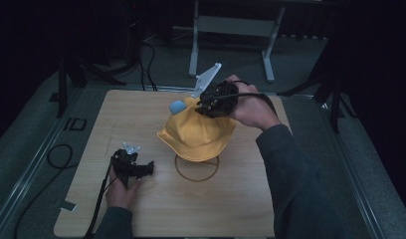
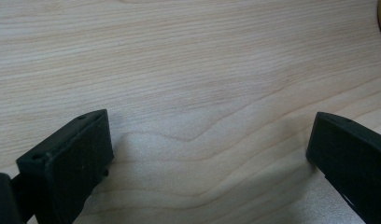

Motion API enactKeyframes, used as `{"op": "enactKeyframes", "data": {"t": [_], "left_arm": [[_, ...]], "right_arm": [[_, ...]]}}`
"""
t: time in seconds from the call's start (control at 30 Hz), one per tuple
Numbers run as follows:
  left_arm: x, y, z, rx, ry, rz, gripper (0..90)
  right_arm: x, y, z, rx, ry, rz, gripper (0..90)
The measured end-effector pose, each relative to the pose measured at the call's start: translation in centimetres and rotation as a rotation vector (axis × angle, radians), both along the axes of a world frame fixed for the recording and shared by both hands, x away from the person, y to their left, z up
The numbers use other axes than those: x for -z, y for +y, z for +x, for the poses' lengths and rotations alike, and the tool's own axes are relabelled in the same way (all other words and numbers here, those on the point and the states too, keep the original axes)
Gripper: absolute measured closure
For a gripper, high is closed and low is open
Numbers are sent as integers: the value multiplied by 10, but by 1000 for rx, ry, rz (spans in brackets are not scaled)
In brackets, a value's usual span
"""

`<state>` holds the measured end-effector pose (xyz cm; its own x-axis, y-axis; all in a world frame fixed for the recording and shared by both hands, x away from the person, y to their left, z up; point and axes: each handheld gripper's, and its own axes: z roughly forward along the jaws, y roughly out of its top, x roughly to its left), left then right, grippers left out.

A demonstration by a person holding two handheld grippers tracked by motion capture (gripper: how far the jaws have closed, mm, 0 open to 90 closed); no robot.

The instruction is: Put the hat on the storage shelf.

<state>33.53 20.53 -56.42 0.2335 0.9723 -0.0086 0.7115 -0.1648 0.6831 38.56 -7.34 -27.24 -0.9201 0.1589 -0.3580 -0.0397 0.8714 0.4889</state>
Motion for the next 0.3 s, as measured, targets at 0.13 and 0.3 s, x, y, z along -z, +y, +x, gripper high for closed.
{"op": "enactKeyframes", "data": {"t": [0.13,0.3], "left_arm": [[0,0,0,0,0,0,4],[0,0,0,0,0,0,4]], "right_arm": [[-5,-6,2,3,56,33,545],[-12,-18,2,78,66,66,343]]}}
